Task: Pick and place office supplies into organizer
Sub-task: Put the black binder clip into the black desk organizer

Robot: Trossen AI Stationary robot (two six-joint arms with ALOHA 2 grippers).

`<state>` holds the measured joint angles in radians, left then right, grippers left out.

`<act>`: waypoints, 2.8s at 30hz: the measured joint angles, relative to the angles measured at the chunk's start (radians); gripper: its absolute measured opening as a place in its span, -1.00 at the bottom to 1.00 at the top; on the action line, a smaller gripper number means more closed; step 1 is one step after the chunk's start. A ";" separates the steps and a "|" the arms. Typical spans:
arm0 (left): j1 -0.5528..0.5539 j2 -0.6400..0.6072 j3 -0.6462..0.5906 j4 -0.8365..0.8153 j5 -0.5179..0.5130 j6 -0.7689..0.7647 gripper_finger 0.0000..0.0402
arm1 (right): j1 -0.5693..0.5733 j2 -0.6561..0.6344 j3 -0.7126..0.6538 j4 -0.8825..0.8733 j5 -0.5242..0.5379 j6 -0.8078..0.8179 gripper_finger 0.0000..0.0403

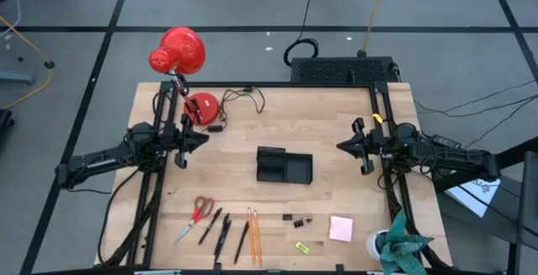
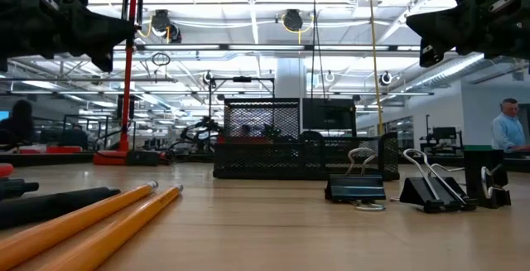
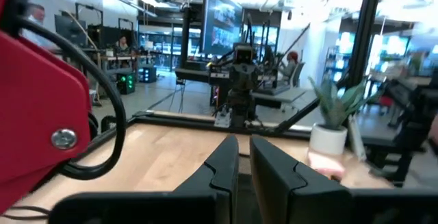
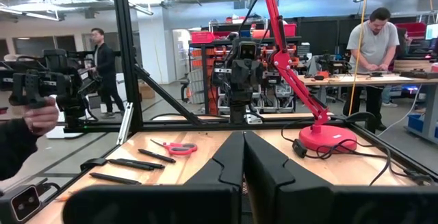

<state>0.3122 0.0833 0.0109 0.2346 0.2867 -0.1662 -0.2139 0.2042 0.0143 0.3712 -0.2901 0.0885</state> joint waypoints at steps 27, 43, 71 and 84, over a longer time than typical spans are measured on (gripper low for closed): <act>-0.098 0.166 0.000 0.162 0.141 -0.072 -0.77 | 0.031 0.051 0.006 0.086 -0.023 -0.067 -0.98; -0.204 0.317 0.000 0.313 0.029 0.314 -0.77 | 0.104 0.291 0.126 0.198 0.054 -0.167 -1.00; -0.547 0.877 0.272 0.341 -0.188 0.190 -0.77 | 0.490 0.782 0.383 0.147 0.362 -0.236 -0.99; -0.618 0.971 0.275 0.359 -0.262 0.182 -0.77 | 0.624 1.039 0.610 0.002 0.525 -0.247 -0.99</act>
<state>-0.3058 1.0545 0.2855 0.5936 0.0242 0.0162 0.4102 1.2436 0.6240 0.3728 0.2347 -0.1589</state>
